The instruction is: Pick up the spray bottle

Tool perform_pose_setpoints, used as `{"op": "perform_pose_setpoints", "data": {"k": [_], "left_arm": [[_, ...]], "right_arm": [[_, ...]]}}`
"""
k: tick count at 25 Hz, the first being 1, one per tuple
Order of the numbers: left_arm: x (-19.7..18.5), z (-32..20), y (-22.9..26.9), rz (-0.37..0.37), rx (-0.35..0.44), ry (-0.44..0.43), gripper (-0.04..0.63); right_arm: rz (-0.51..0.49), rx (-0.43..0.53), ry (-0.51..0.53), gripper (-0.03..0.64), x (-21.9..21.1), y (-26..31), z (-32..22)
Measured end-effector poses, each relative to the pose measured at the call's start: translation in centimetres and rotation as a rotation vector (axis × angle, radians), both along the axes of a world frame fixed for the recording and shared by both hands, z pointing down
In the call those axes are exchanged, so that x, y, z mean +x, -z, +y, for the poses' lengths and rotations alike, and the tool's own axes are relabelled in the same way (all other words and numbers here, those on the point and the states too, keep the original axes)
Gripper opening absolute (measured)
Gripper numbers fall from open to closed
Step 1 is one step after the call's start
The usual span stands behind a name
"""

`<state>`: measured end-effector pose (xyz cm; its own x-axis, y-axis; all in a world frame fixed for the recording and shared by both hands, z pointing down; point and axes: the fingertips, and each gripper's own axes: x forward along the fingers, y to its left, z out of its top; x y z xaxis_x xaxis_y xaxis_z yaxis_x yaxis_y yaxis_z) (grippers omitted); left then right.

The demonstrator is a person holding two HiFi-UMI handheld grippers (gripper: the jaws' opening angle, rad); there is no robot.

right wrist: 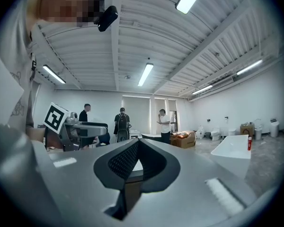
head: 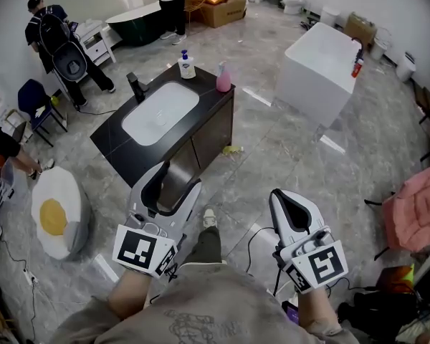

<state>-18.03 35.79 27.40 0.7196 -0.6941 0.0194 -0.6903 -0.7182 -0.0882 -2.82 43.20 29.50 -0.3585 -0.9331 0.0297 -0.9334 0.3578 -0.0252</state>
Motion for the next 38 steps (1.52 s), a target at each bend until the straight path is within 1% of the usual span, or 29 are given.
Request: {"op": "perform_pose_setpoints", "data": {"k": [5, 10, 19, 24, 28, 32, 38], "left_arm": [[1.0, -3.7, -1.0, -0.006, -0.019, -0.019, 0.261], [2.4, -9.7, -2.0, -0.031, -0.019, -0.033, 0.261], [5.3, -23.4, -2.9, -0.053, -0.061, -0.074, 0.261], [6.5, -31.1, -3.4, -0.066, -0.068, -0.09, 0.261], [6.8, -36.2, -3.7, -0.07, -0.063, -0.105, 0.261], [7.6, -39.7, -3.9, -0.073, -0.058, -0.119, 0.261], [8.9, -42.5, -4.7, -0.07, -0.07, -0.143, 0.261]], "right_arm": [[-0.001, -0.019, -0.025, 0.031, 1.3, -0.8, -3.3], [0.008, -0.044, -0.035, 0.031, 2.5, -1.7, -8.7], [0.018, -0.086, -0.066, 0.031, 4.7, -1.7, -22.3], [0.013, -0.092, -0.089, 0.031, 5.8, -1.9, -30.0], [0.015, -0.08, -0.103, 0.031, 6.1, -1.9, -35.2], [0.015, -0.08, -0.122, 0.031, 6.6, -1.9, -38.6], [0.031, -0.108, -0.135, 0.031, 7.8, -2.5, -40.9]]}}
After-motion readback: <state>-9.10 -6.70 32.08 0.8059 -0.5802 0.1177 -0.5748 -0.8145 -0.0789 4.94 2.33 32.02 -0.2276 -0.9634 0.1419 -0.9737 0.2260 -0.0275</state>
